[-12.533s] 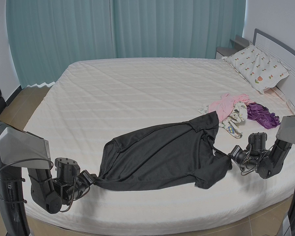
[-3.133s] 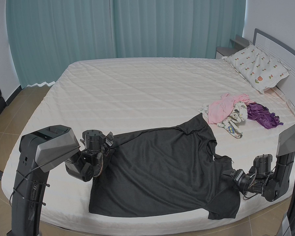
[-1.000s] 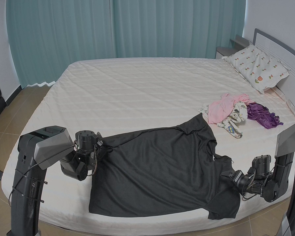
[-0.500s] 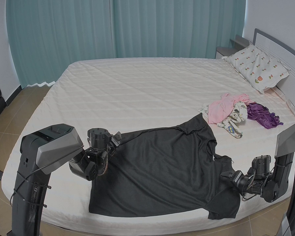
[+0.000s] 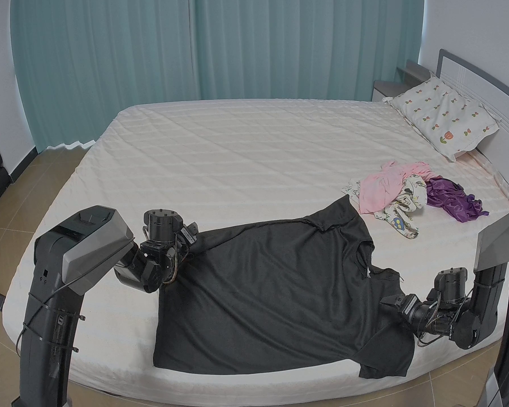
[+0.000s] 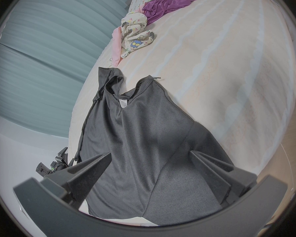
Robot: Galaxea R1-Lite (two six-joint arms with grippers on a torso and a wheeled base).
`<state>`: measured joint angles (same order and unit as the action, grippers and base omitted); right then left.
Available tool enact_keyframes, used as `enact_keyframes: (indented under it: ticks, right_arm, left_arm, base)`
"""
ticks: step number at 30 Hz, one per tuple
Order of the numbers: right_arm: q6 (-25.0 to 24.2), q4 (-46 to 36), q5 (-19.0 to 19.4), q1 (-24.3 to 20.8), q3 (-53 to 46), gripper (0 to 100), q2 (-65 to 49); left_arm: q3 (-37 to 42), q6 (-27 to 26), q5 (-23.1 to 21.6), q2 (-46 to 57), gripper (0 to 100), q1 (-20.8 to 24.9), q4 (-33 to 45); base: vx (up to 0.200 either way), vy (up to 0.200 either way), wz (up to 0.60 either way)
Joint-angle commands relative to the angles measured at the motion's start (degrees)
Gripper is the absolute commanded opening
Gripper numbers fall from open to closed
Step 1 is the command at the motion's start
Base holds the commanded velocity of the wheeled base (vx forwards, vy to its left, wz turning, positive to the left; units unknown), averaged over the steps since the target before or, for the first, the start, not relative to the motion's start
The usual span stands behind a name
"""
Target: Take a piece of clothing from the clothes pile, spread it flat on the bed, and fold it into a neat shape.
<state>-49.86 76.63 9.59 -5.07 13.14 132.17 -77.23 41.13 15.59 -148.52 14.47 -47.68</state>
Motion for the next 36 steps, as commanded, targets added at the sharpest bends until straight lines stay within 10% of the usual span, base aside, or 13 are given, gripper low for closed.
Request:
enact_keyframes:
  ticks: [1, 33, 34, 36]
  right_arm:
    - [0.0, 0.0, 0.0, -0.1, 0.0, 100, 0.1]
    - [0.3, 0.3, -0.1, -0.3, 0.1, 100, 0.8]
    - [0.4, 1.0, -0.1, -0.3, 0.0, 100, 0.9]
    - [0.4, 1.7, -0.1, -0.3, -0.1, 100, 1.2]
  left_arm:
    - [-0.1, 0.0, 0.1, -0.9, 100, -0.8, 0.1]
    - [0.6, 0.5, -0.6, -1.6, 100, -1.1, 3.8]
    - [0.1, 0.7, -0.6, -1.6, 0, -1.3, 4.0]
    - [-0.4, 1.1, -0.5, -1.6, 0, -1.5, 3.9]
  base:
    - [0.000, 0.000, 0.00]
    - [0.000, 0.000, 0.00]
    - [0.000, 0.000, 0.00]
    - [0.000, 0.000, 0.00]
